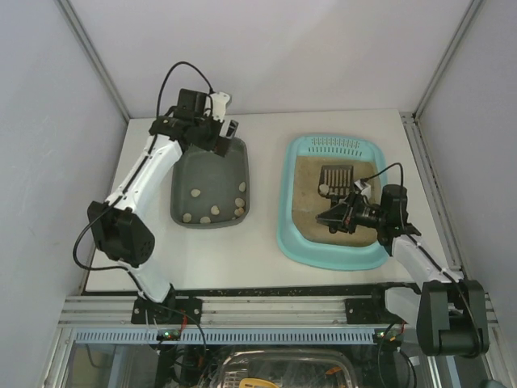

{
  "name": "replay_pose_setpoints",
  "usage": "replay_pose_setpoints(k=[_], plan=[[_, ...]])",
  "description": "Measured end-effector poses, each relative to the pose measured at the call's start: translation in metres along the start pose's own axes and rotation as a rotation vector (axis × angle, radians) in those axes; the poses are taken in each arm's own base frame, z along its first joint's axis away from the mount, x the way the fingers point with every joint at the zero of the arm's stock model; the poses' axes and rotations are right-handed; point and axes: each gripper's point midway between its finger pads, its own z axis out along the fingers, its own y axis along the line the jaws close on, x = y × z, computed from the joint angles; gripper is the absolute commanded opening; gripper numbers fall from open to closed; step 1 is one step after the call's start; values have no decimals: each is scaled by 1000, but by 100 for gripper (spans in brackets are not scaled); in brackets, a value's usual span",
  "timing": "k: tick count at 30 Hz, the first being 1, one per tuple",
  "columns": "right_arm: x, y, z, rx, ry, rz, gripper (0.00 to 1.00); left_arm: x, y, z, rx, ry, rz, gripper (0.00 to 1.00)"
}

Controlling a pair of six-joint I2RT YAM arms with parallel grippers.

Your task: Clean the litter box

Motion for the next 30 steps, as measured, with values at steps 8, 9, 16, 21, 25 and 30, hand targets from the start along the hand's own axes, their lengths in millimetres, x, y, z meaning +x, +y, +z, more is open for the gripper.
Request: replay_pose_setpoints(k=[8,9,16,21,25,30], plan=[[-1,7,4,-59,12,111,0,52,4,-51,-1,112,-1,100],[3,11,7,-70,33,109,0,57,4,-56,-2,126,6,100],[-20,29,-9,-148,-28,123,0,86,2,-79,-12,184,28,100],[-10,41,-9,-127,25,110,0,109,-1,-91,-16,221,34,100],[1,42,0,-93,40,93,0,115,-3,-94,-17,224,35,100],[4,47,-5,-97,21,64,0,119,-3,-97,-20,218,36,100]])
